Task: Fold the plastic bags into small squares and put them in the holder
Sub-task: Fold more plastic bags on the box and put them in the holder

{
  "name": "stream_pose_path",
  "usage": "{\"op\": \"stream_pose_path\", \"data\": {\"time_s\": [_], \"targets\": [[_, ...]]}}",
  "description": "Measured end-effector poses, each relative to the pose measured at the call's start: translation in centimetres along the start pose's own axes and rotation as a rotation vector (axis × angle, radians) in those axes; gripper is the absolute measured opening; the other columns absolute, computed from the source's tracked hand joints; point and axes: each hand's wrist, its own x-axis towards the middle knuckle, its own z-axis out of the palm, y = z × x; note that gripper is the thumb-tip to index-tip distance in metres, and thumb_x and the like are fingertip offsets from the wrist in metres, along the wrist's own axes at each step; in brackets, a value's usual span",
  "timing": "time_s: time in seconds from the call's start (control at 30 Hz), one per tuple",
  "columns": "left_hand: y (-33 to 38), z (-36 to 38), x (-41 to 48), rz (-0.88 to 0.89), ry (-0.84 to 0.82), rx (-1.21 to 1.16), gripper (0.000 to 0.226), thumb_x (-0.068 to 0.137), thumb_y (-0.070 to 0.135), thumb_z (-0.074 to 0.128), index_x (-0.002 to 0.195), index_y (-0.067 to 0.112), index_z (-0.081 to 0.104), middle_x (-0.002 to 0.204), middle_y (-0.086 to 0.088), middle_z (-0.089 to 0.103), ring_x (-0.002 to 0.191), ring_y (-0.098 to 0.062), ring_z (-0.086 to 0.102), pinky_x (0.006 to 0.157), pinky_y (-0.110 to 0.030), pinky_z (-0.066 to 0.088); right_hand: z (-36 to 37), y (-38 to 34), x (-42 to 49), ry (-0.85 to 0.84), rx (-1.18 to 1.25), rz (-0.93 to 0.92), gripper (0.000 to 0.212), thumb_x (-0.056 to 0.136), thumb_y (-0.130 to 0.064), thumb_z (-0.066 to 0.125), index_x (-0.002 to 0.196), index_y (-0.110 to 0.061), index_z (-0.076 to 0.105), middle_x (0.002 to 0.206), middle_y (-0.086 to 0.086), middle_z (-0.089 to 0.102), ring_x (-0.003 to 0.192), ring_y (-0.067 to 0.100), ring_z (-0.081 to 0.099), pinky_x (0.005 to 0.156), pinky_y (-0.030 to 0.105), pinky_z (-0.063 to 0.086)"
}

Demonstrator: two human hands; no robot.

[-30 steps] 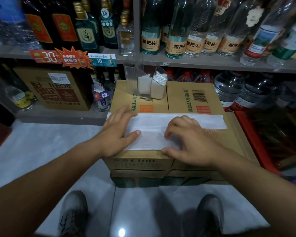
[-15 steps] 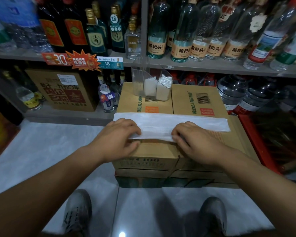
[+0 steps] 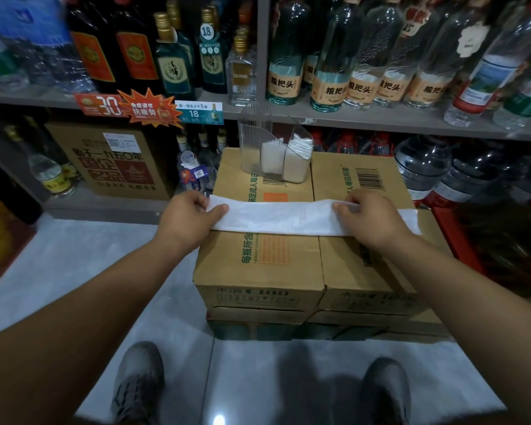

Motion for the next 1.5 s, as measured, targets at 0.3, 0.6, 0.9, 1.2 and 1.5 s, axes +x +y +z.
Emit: {"op": "stream_pose_path", "data": {"time_s": [0.3,0.6,0.9,1.2,1.5], "targets": [[0.6,0.8,0.3,-0.08,-0.083,0.168,0.05,0.088,0.053,0.071,0.11,0.015,0.047,0.103,-0.003,0.056,0.097,-0.025,0.054,0.081,-0.037,0.045,0.9,-0.4,0.6,0.025,-0.227,0.035,0.019,0.099,-0.034,0.055,0.098,-0.016,0.059,0.092,0.007,0.064,0.083,0.025,0.052,0.068,0.035,0.044],[-0.8,1.1,0.4,-0.213,-0.075,-0.051,0.051,0.083,0.053,0.076,0.1,0.007,0.062,0.103,-0.009,0.065,0.096,-0.026,0.063,0.087,-0.047,0.055,4.5,-6.6,-2.8,-0.107,-0.328,-0.443,0.06,0.104,-0.05,0.031,0.158,-0.025,0.025,0.168,0.003,0.01,0.155,0.025,0.0,0.126,0.045,0.005],[-0.5,1.7,0.2,-0.267,-0.057,-0.209,0.036,0.088,0.037,0.078,0.097,0.012,0.053,0.098,-0.005,0.058,0.097,-0.025,0.058,0.08,-0.036,0.049,4.2,-2.7,-3.2,-0.378,-0.449,-0.241,0.08,0.093,-0.068,-0.004,0.158,-0.024,-0.016,0.163,-0.006,-0.026,0.149,0.014,-0.028,0.124,0.041,-0.013],[-0.8,1.2,-0.8,-0.252,-0.04,-0.208,0.047,0.084,0.045,0.079,0.107,0.009,0.06,0.1,-0.005,0.065,0.096,-0.025,0.062,0.088,-0.044,0.053,2.9,-1.2,-3.5,-0.236,-0.468,-0.163,0.077,0.1,-0.064,0.016,0.162,-0.021,-0.005,0.168,-0.001,-0.014,0.154,0.019,-0.017,0.125,0.045,-0.008],[1.1,-2.4,-2.6,-0.344,-0.147,-0.524,0.015,0.097,0.022,0.067,0.106,0.011,0.065,0.098,-0.009,0.066,0.077,-0.02,0.06,0.058,-0.027,0.049,5.5,-7.3,-5.1,-0.025,-0.23,-0.409,0.049,0.093,-0.05,0.063,0.135,-0.024,0.058,0.138,-0.004,0.05,0.128,0.018,0.038,0.105,0.035,0.036]]}}
